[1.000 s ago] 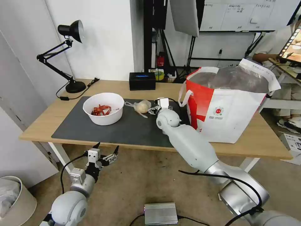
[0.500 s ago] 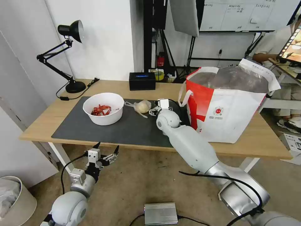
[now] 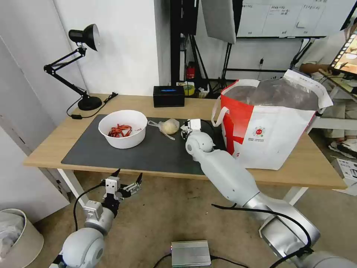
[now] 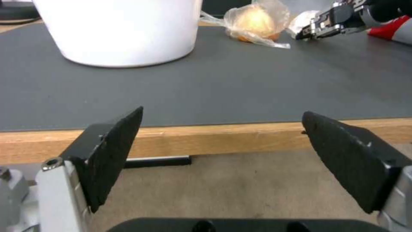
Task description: Pick up the trash from the table and place it into the takeout bag.
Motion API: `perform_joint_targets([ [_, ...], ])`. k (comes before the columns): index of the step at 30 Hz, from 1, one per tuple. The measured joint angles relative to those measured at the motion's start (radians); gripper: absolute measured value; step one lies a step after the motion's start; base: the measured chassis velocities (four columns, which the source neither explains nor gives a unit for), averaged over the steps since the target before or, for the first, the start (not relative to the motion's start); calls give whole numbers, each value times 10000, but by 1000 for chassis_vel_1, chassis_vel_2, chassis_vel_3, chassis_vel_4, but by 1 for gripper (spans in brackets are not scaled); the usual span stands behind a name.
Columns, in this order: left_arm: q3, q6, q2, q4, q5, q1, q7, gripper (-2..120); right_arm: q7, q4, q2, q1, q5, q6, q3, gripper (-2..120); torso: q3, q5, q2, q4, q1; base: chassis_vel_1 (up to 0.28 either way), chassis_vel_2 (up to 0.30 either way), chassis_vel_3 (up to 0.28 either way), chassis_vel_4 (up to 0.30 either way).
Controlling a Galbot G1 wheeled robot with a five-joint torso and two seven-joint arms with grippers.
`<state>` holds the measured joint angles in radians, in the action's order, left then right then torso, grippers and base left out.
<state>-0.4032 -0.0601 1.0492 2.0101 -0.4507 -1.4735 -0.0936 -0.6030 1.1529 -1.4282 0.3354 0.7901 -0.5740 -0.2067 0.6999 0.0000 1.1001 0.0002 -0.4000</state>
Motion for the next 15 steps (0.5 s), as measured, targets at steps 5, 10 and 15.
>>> perform_joint_targets([
  [5, 18, 8, 4, -2, 3, 25, -1, 100, -68, 54, 31, 51, 42, 0, 31, 17, 0, 0, 0, 0, 0, 0, 0, 0, 0],
  [10, 49, 12, 3, -6, 5, 50, -7, 100, -122, 230, 107, 124, 117, -6, 139, 1, 1, 0, -1, -3, 0, 0, 0, 0, 0],
  [15, 58, 13, 7, -1, 9, 51, -16, 100, -202, 1041, 349, 308, 356, 45, 234, 0, 1, 0, -1, -2, 0, 0, 0, 0, 0],
])
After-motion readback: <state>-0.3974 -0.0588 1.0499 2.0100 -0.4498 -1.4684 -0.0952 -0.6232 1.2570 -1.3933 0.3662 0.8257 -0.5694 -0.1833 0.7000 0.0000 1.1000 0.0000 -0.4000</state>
